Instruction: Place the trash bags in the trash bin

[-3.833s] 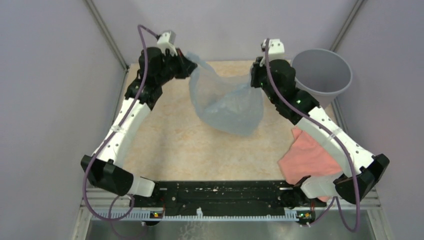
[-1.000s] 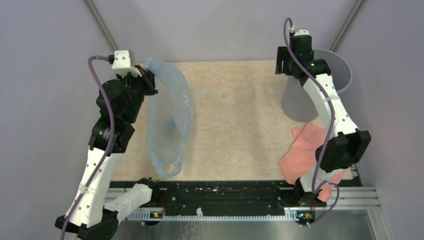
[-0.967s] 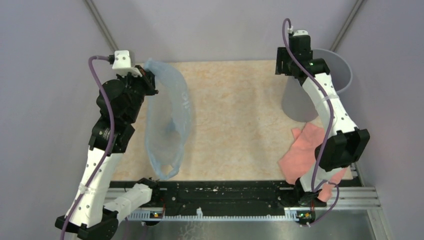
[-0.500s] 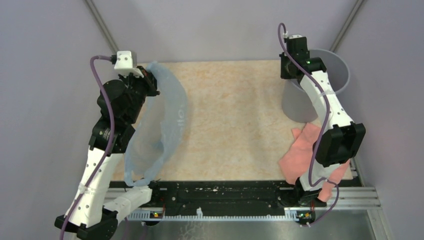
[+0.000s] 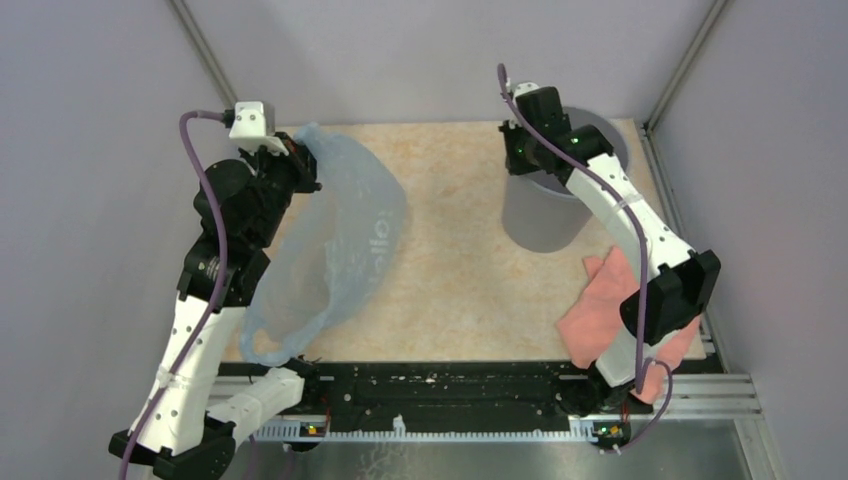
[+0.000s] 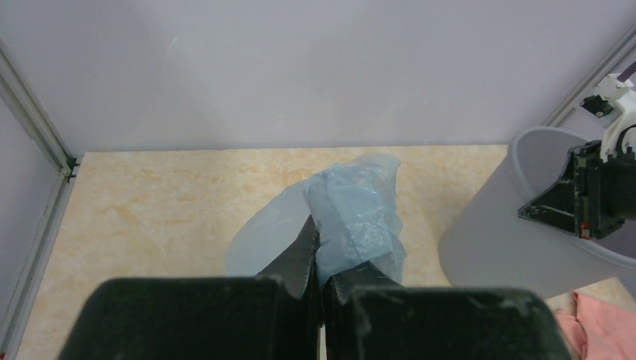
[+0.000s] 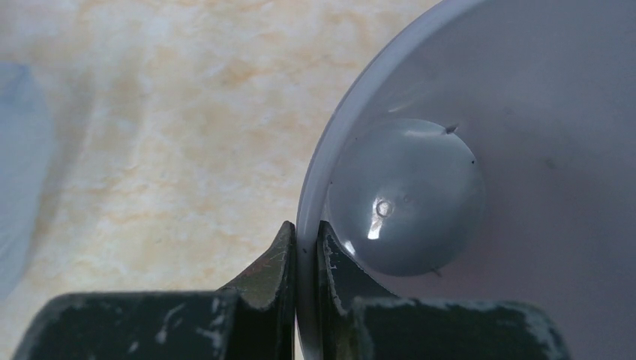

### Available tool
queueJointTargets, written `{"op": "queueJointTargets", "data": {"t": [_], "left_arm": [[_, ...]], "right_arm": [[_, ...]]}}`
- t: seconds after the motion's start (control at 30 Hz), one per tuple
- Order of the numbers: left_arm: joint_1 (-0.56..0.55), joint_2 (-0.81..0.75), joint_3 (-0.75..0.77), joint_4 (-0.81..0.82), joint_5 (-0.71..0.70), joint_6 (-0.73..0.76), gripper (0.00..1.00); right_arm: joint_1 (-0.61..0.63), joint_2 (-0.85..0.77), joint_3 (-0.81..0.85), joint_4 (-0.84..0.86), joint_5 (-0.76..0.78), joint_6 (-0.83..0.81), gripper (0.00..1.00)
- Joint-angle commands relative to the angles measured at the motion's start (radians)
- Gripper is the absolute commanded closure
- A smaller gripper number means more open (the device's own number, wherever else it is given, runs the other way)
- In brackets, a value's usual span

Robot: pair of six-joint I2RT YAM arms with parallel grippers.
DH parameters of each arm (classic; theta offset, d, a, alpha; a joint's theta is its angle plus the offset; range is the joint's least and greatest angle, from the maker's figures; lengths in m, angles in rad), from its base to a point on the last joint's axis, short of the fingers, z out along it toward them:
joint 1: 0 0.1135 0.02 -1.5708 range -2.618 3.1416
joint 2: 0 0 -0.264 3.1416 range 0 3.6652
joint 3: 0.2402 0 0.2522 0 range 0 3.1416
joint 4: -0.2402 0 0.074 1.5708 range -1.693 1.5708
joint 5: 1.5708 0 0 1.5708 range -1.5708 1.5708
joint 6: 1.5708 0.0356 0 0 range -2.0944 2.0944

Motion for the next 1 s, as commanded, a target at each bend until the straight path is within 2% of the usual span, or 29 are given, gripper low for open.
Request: {"op": "queueJointTargets", "data": {"t": [0.0,0.23,0.4,0.57,0.67,0.97], "left_arm": [[-0.004,-0.009,0.062,0.027,0.038,-0.032,1.00],[-0.003,0.011,0.119,0.055,0.090,-0.092,1.00],[-0.003,0.028,0.142,0.077,0.101,-0.116,1.00],[-0.004,0.040,0.168,0.093,0.083,-0.116,1.00],[-0.004,0.046,0.189,0.100,0.078,-0.115,1.00],[-0.004,0.053,0.251,0.100,0.047,-0.094,1.00]], "right_arm": [[0.083,-0.061,0.007,0.058,-0.090,0.080,1.00],[0.237,-0.039,-0.006,0.083,-0.068,0.116,1.00],[0.295,-0.041,-0.034,0.111,-0.076,0.140,1.00],[0.335,-0.039,-0.050,0.135,-0.097,0.153,0.94],[0.354,-0.033,-0.051,0.135,-0.095,0.153,0.87],[0.367,-0.054,-0.050,0.156,-0.115,0.168,0.53]]}}
